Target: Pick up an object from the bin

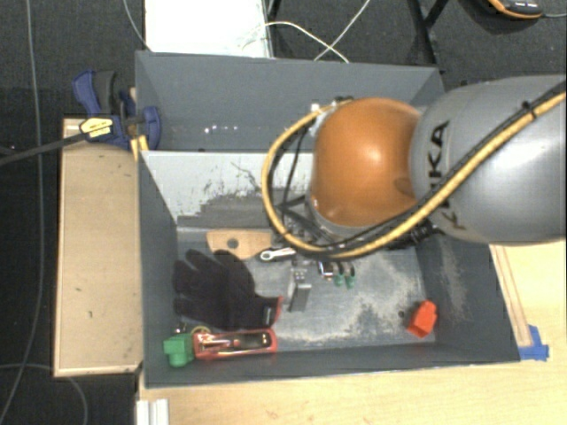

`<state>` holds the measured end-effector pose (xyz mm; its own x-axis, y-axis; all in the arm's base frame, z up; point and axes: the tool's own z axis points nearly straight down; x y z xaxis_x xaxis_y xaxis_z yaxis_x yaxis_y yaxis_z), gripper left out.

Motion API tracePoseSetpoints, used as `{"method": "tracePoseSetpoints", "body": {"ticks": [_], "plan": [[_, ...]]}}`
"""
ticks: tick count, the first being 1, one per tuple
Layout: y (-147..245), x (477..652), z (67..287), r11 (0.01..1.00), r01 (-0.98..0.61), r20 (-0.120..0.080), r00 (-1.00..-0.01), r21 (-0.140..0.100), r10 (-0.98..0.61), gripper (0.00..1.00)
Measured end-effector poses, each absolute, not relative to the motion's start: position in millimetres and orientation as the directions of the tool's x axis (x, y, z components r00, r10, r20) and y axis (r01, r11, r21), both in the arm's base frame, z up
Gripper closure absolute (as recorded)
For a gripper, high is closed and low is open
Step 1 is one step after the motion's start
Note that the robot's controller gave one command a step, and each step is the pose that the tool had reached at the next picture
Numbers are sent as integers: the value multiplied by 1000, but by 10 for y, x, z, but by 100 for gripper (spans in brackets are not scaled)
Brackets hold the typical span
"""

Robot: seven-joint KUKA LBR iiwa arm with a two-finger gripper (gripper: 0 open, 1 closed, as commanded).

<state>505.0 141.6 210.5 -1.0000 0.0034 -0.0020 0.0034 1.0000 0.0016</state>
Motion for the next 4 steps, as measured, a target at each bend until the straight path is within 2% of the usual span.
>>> {"method": "tracePoseSetpoints", "body": {"ticks": [1, 2, 3, 4], "plan": [[2260, 5409, 809, 1000, -31, -8, -999, 5, -31, 0], [2390, 5291, 1411, 953, 303, -13, -953, 8, 303, 0], [2342, 5147, 1003, 984, 175, -2, -985, 6, 175, 0], [2173, 5135, 699, 828, 561, -10, -828, 15, 561, 0]]}}
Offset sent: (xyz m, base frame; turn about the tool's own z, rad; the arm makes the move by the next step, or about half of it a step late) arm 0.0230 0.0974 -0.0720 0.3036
